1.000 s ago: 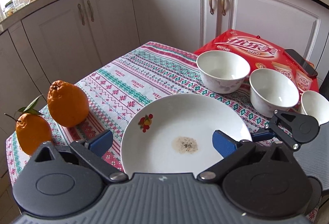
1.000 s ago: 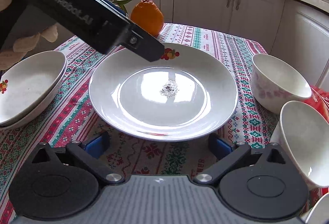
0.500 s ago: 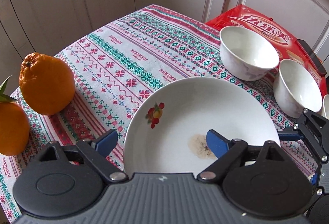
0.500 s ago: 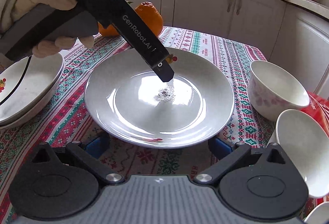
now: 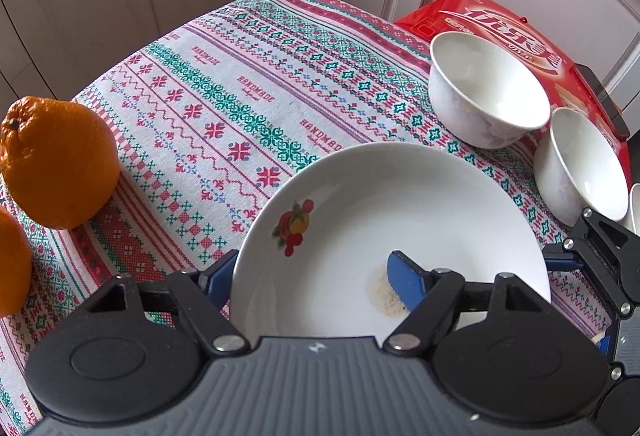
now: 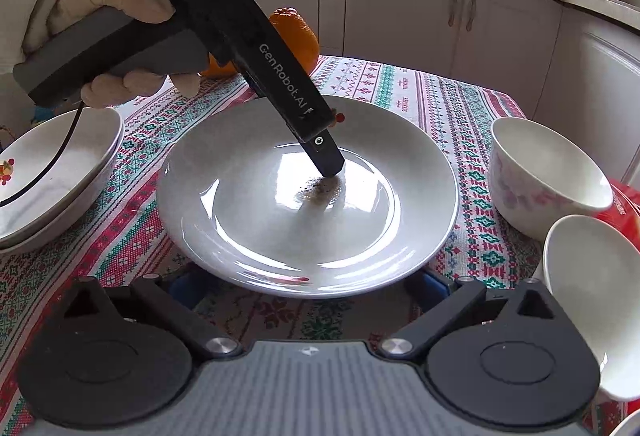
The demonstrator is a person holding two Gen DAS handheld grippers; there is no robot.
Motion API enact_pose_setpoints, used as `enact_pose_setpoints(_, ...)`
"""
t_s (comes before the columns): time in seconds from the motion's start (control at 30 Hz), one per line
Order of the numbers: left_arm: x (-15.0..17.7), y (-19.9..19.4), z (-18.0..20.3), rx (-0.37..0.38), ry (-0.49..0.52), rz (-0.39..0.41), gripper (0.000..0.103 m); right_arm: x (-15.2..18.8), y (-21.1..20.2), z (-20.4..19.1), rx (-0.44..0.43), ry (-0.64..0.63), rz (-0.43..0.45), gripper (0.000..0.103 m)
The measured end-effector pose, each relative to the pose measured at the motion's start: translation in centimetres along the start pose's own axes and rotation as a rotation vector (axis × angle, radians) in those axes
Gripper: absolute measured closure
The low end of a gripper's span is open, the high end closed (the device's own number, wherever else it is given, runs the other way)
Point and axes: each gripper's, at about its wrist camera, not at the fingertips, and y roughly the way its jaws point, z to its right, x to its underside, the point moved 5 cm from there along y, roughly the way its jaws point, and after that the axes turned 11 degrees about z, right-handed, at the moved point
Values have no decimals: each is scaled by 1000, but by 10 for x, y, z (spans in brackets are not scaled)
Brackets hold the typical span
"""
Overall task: Organize plates and bowls
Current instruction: 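Grasp the rim of the middle flowered white plate with the left gripper, then lift and carry the held plate with the left gripper toward the plate stack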
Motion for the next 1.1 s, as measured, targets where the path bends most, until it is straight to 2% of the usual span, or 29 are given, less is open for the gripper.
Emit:
enact_pose_setpoints(0.5, -1, -1, -1, 4, 5, -3, 29, -2, 1, -1, -14, -2, 1, 3)
enact_pose_setpoints(0.7, 9, -12, 2, 0, 3, 2, 30, 0, -6, -7, -37, -22, -11, 6)
enact_pose_setpoints(1.1, 14, -52, 12, -20, -10, 72, 30, -12, -34, -21, -50, -76, 13, 8)
